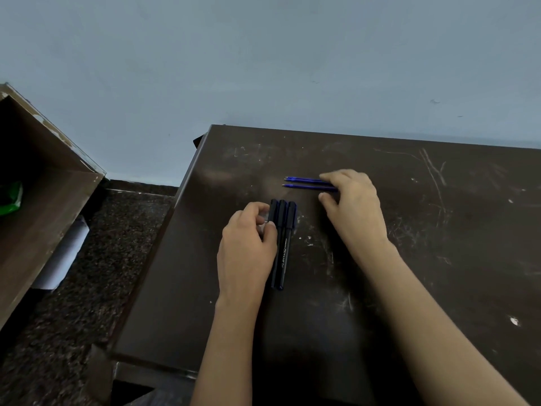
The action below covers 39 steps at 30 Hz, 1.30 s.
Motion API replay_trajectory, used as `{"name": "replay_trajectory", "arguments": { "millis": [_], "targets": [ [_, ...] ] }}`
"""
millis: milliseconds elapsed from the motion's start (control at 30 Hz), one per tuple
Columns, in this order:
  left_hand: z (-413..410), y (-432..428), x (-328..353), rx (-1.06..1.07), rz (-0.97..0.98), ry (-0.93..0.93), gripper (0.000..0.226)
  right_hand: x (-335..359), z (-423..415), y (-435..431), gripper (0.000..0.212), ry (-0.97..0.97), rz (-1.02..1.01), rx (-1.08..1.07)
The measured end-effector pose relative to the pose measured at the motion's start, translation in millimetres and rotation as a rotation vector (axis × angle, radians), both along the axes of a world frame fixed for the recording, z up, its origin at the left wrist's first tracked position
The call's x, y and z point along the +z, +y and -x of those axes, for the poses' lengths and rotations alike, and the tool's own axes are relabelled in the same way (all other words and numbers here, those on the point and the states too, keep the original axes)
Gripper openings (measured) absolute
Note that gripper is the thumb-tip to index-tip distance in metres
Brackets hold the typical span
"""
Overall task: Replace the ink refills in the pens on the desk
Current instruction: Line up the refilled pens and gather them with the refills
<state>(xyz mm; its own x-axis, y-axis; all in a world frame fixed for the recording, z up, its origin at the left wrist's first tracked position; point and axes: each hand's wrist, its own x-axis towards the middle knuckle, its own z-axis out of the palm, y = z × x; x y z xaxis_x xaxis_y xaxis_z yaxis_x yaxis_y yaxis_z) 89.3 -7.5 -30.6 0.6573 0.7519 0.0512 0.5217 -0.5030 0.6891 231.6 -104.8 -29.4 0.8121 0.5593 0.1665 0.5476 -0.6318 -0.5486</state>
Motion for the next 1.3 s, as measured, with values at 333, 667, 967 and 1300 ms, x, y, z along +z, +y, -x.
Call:
{"name": "replay_trajectory", "arguments": {
  "millis": [333,667,967,1300],
  "targets": [
    [0,1,0,-0.006,-0.024,-0.006,0.025,1,-27,24,0.03,0.043,0.213,0.121],
    [0,-3,8,-0.003,-0.04,-0.042,0.025,-3,-9,-2,0.026,0.03,0.169,-0.016],
    [-10,-16,17,-0.037,-0.053,-0.065,0.023,-7,19,-59,0.026,0.024,0.168,-0.186],
    [-16,-29,18,-0.056,-0.047,-0.047,0.023,-17,39,-108,0.033,0.031,0.177,-0.423]
  ]
}}
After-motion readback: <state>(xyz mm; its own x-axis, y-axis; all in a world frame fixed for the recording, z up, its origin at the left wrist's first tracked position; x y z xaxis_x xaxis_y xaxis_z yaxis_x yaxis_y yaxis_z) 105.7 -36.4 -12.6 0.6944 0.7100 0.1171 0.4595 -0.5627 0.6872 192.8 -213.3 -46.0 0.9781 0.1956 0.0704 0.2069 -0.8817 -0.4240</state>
